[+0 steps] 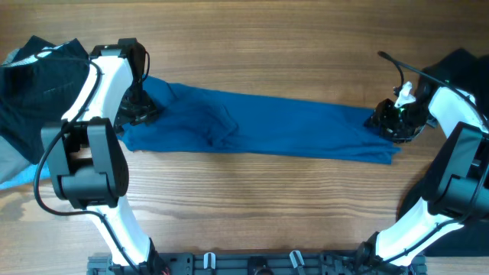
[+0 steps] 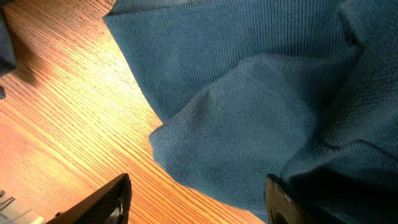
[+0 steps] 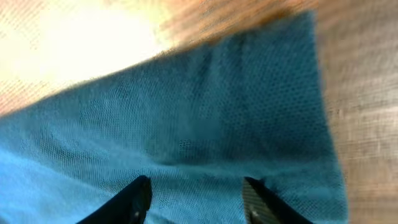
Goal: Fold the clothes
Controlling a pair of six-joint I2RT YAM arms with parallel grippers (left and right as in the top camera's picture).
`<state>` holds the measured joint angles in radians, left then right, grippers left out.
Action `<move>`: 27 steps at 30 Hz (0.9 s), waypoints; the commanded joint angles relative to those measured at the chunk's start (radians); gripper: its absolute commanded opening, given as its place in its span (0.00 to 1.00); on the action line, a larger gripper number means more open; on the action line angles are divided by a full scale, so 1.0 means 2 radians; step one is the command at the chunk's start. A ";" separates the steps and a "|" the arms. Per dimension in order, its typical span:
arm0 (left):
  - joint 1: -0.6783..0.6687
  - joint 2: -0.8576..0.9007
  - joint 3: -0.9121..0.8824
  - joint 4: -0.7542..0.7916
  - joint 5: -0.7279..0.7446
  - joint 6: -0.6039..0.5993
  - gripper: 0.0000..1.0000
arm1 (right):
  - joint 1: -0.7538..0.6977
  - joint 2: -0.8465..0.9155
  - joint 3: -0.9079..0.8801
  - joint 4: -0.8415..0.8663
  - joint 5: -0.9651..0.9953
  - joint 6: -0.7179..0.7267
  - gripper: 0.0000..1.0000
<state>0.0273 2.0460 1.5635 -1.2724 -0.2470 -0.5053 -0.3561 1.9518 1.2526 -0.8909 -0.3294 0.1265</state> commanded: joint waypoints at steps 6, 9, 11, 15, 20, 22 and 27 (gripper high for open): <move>0.012 -0.035 0.008 -0.002 0.019 -0.002 0.82 | -0.027 -0.078 0.072 -0.029 0.025 -0.109 0.85; 0.022 -0.054 0.008 0.017 0.081 -0.002 0.86 | -0.028 -0.080 0.071 -0.018 0.024 -0.154 0.85; 0.030 -0.060 0.008 0.027 0.128 -0.002 0.88 | -0.028 -0.075 0.065 -0.012 0.022 -0.181 0.86; 0.038 -0.061 0.007 0.032 0.151 0.001 0.89 | -0.028 -0.064 0.036 -0.001 0.024 -0.210 0.85; 0.038 -0.061 0.006 0.032 0.147 0.002 0.90 | -0.029 -0.060 -0.014 0.027 0.114 -0.206 0.82; 0.038 -0.061 0.006 0.032 0.144 0.002 0.91 | -0.029 -0.060 -0.027 0.036 0.098 -0.208 0.83; 0.038 -0.061 0.006 0.036 0.144 0.002 0.93 | -0.029 -0.060 -0.071 0.054 0.042 -0.232 0.84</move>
<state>0.1001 1.9408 1.5665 -1.2076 0.0288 -0.5060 -0.4141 1.8187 1.1633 -0.8024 -0.1909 -0.2913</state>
